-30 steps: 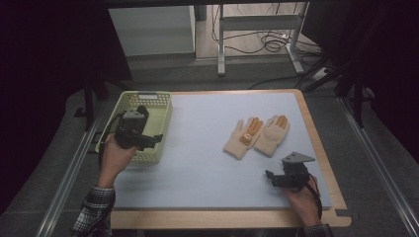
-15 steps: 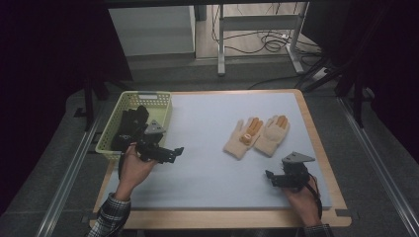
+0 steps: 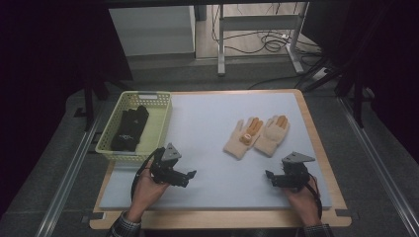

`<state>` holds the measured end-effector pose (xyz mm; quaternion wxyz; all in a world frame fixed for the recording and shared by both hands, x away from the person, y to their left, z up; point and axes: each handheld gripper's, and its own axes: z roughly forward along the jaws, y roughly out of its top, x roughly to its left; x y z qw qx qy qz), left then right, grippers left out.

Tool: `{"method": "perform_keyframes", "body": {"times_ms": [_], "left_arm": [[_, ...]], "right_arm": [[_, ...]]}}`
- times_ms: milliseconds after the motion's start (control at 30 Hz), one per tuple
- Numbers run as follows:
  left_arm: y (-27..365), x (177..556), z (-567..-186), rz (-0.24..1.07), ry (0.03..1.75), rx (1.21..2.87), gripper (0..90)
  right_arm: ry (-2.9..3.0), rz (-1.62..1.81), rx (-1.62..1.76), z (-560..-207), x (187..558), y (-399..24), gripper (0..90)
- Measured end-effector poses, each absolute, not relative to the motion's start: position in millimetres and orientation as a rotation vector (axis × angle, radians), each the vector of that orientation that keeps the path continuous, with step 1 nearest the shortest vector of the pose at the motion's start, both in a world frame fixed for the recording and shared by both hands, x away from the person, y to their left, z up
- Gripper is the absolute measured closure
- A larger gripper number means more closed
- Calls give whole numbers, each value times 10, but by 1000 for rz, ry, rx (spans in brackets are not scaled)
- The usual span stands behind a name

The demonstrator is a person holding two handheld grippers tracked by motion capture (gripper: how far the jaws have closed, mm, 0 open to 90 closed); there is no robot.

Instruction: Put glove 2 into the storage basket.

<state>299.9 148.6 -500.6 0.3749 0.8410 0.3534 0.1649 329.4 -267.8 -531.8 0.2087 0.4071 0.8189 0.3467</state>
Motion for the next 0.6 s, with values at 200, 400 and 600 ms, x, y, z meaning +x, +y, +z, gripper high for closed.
{"method": "perform_keyframes", "body": {"times_ms": [200, 400, 600], "left_arm": [[1523, 2929, -5203, 392, 943, 2144, 5], [1615, 2890, -5369, 396, 995, 2143, 7], [1670, 2878, -5510, 417, 1032, 2169, 7]], "right_arm": [[2278, 964, 1133, -5318, 3294, -2678, 195], [2279, 964, 1132, -5318, 3295, -2679, 194], [2279, 964, 1133, -5317, 3295, -2679, 195]]}}
